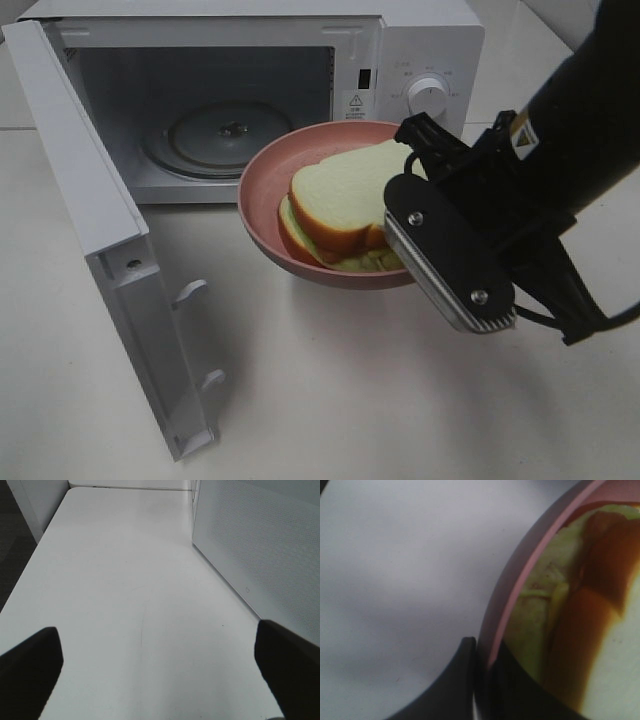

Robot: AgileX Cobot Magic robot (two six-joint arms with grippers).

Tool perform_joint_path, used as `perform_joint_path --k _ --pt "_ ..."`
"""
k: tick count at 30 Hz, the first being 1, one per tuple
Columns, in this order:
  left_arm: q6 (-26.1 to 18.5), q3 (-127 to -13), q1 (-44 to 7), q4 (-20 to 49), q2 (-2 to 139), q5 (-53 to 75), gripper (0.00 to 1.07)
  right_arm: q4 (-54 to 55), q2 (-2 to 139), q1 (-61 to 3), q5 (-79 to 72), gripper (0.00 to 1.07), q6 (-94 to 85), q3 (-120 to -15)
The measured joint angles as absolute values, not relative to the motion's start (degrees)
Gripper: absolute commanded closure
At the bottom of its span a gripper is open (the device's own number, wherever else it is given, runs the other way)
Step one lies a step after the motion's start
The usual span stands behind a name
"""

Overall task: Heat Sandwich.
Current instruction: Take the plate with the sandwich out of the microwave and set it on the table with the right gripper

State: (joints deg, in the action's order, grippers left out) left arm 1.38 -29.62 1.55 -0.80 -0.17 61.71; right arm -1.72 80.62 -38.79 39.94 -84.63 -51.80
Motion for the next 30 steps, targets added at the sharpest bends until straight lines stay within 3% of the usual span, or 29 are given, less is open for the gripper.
perform_joint_path --k 20,30 --pt "1.4 -29.6 1.5 -0.8 -0.2 61.7 0.07 -5.6 60.0 -38.8 44.6 1.07 -75.7 -35.8" --pt "1.4 -29.6 1.5 -0.8 -0.2 61.7 0.07 -10.3 54.1 -38.8 49.1 1.07 -67.1 -32.9"
